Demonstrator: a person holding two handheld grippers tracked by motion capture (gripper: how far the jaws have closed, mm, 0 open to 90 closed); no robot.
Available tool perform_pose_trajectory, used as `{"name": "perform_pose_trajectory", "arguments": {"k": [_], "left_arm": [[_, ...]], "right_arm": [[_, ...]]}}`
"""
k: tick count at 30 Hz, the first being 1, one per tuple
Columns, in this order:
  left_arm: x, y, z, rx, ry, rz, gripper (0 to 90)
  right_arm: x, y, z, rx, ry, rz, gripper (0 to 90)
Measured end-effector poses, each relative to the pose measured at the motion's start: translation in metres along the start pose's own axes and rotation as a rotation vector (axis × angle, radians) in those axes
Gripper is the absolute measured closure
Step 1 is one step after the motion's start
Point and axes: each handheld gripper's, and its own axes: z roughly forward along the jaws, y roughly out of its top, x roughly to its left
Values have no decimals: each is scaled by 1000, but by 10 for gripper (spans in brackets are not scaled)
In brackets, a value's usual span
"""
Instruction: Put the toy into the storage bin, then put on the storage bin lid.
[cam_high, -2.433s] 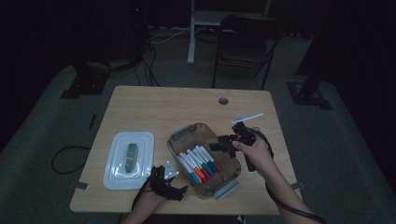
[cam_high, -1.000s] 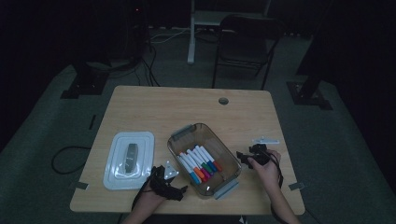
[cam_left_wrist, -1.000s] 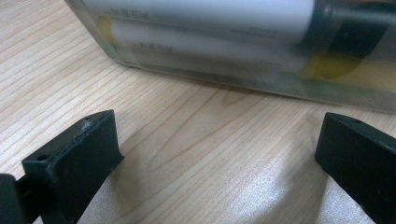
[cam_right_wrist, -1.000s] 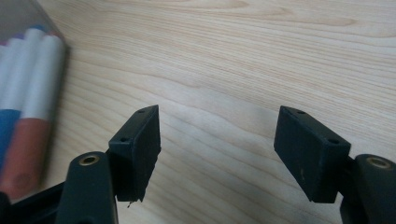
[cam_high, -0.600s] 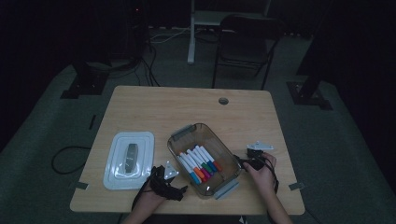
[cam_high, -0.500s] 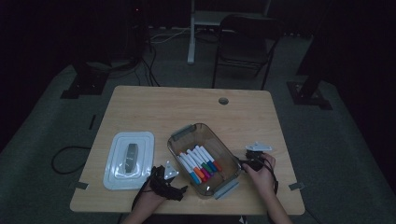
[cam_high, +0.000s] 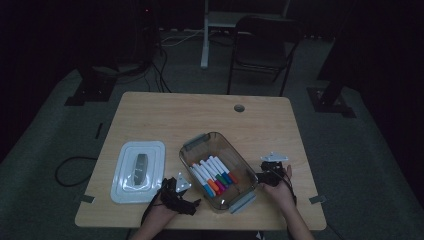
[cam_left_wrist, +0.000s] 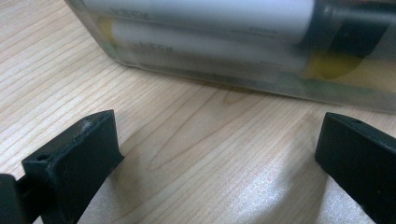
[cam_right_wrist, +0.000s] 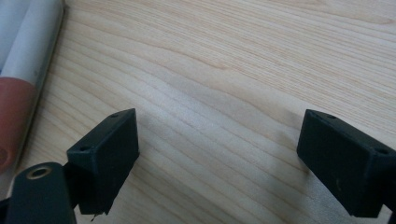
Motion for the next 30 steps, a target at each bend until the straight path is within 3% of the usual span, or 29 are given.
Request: {"name": "perform_pose_trajectory", "arguments": {"k": [4, 6, 14, 24, 30], "left_arm": [[0, 0, 0, 0, 0, 0, 4], [0, 0, 0, 0, 0, 0, 5], [0, 0, 0, 1, 0, 0, 4], [1, -1, -6, 40, -15, 24, 5], [3, -1, -18, 42, -43, 3, 5]], "right_arm": [[-2, -1, -1, -8, 7, 22, 124], [2, 0, 0, 3, -12, -4, 122], [-1, 0, 0, -5, 29, -27, 153], [-1, 0, 0, 0, -10, -7, 128], [-1, 0, 0, 0, -13, -3, 128]]}}
